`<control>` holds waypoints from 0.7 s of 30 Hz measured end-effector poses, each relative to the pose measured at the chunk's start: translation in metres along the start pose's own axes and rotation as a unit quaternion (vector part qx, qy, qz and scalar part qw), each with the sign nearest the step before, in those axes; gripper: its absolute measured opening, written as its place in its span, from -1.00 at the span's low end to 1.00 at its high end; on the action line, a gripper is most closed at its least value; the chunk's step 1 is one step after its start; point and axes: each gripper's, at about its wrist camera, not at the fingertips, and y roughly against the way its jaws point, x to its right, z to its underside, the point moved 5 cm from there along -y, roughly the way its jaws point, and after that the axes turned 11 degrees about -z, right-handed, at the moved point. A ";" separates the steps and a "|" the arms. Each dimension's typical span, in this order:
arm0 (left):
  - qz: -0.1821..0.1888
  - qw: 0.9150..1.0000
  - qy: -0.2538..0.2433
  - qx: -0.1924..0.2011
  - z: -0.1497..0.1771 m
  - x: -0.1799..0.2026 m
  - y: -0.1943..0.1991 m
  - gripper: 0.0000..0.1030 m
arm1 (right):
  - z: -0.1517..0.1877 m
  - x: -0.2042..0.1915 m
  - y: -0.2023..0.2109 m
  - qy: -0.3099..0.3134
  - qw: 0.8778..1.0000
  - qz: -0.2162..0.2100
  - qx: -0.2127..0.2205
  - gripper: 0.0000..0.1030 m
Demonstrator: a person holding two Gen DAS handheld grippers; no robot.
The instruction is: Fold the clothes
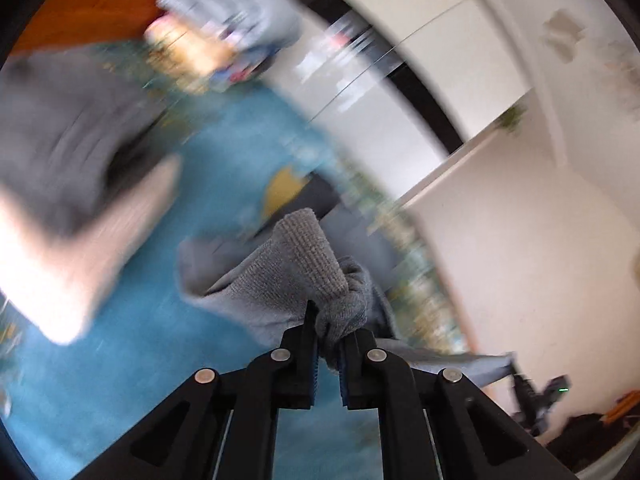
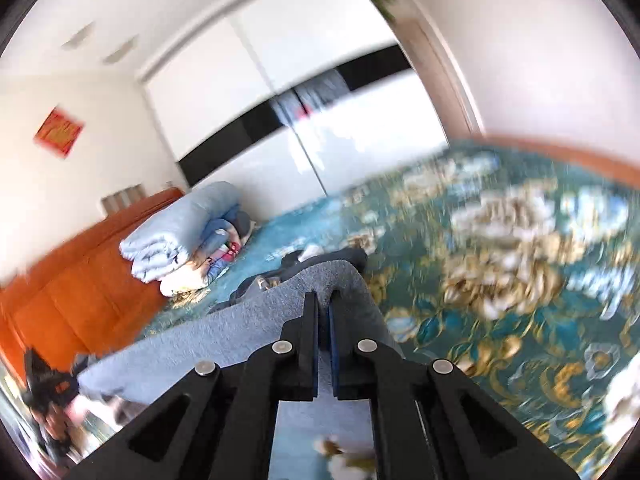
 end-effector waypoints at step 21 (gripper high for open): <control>-0.051 0.985 0.107 -0.126 0.128 -0.084 0.011 -0.77 | 0.126 0.053 0.003 -0.070 0.980 0.098 -0.161 0.32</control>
